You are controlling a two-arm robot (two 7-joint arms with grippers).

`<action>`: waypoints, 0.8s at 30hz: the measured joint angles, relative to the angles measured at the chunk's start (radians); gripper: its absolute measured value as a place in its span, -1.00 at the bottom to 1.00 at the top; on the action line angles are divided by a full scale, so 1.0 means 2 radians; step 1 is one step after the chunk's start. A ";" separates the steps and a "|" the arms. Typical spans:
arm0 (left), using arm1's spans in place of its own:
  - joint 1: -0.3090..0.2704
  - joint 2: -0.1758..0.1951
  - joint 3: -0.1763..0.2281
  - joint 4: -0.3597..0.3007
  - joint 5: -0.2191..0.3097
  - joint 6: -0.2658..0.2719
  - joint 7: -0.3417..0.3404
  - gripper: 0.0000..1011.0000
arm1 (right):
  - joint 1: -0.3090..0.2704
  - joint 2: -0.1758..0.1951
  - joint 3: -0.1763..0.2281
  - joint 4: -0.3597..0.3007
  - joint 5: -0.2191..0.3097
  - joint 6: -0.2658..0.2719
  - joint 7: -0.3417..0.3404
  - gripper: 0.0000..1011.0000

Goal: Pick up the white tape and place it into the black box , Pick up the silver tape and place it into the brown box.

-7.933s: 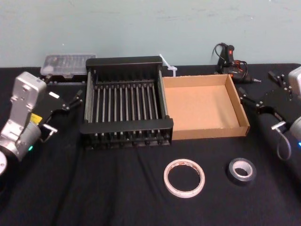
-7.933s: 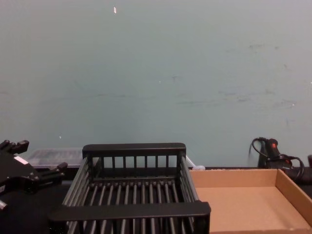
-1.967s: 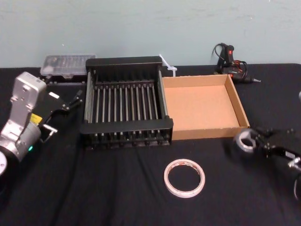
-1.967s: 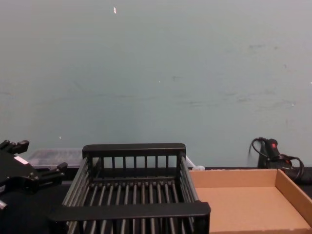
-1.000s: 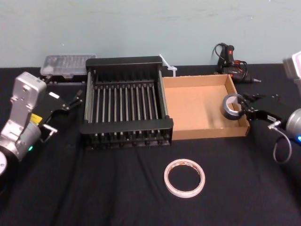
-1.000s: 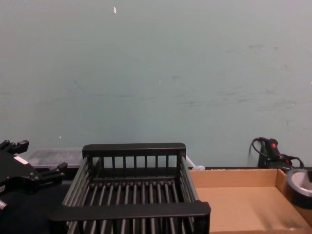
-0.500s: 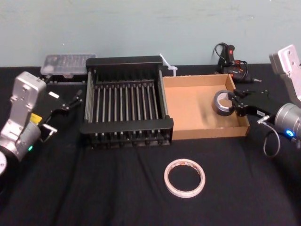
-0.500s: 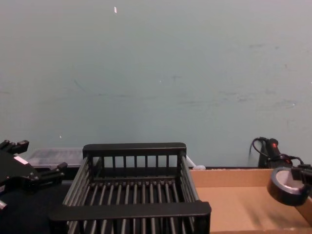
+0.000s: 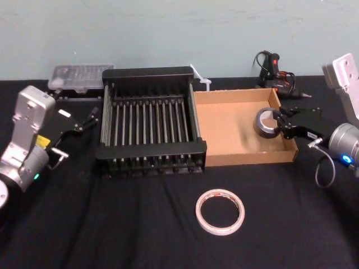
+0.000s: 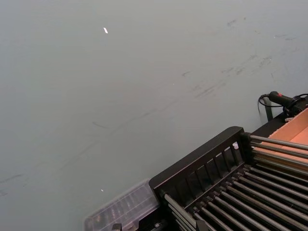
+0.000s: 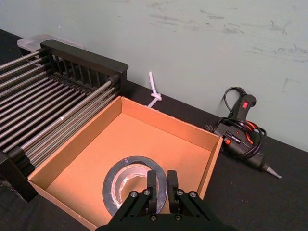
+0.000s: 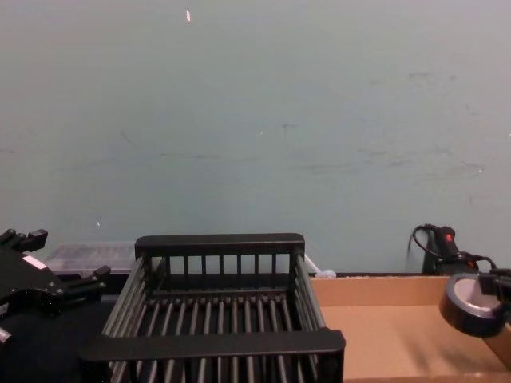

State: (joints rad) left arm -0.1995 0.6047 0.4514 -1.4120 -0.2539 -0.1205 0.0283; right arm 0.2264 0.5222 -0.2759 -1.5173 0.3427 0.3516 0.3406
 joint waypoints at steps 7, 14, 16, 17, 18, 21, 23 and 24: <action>0.000 0.000 0.000 0.000 0.000 0.000 0.000 0.98 | 0.000 0.000 0.000 -0.001 0.000 0.000 0.000 -0.57; 0.000 0.000 0.000 0.000 0.000 0.000 0.000 0.98 | -0.001 0.001 0.001 -0.001 0.001 0.001 0.000 -0.18; 0.000 0.000 0.000 0.000 0.000 0.000 0.000 0.98 | -0.001 0.001 0.001 -0.001 0.001 0.001 0.000 -0.02; 0.000 0.000 0.000 0.000 0.000 0.000 0.000 0.98 | -0.001 0.001 0.001 -0.001 0.001 0.001 0.000 0.06; 0.000 0.000 0.000 0.000 0.000 0.000 0.000 0.98 | -0.001 0.001 0.001 -0.001 0.001 0.001 0.000 0.06; 0.000 0.000 0.000 0.000 0.000 0.000 0.000 0.98 | -0.001 0.001 0.001 -0.002 0.001 0.001 0.000 0.27; 0.000 0.000 0.000 0.000 0.000 0.000 0.000 0.98 | -0.001 0.001 0.001 -0.002 0.001 0.001 0.000 0.38; 0.000 0.000 0.000 0.000 0.000 0.000 0.000 0.98 | -0.001 0.001 0.001 -0.002 0.001 0.001 0.000 0.46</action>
State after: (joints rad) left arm -0.1995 0.6047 0.4514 -1.4120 -0.2539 -0.1205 0.0283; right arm 0.2239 0.5243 -0.2747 -1.5206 0.3452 0.3532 0.3404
